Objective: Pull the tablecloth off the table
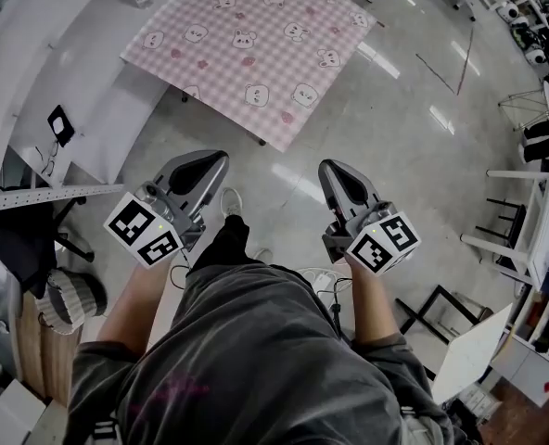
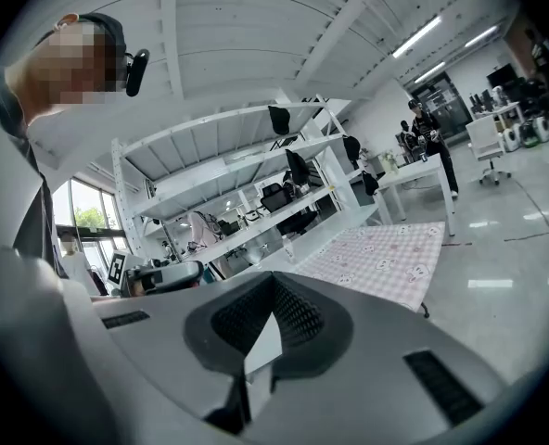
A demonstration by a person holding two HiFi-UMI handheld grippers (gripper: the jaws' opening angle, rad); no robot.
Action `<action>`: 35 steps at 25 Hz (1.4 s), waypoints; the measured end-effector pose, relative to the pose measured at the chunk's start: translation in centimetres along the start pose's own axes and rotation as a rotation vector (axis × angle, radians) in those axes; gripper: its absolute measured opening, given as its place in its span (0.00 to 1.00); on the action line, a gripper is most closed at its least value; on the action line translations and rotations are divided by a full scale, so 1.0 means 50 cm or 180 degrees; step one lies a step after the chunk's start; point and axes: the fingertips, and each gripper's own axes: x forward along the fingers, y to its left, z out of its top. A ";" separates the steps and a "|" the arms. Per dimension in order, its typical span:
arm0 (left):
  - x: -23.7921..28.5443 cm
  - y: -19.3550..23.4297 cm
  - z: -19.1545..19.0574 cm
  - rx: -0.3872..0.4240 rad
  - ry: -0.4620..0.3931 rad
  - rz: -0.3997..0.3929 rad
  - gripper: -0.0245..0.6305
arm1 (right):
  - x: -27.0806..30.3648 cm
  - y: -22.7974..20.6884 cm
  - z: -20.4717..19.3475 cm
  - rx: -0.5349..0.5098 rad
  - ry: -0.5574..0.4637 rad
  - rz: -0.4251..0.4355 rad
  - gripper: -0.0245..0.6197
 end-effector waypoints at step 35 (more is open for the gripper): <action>0.076 0.272 0.053 -0.0155 0.0167 -0.0056 0.04 | 0.257 -0.070 0.050 0.0068 0.0121 -0.0240 0.04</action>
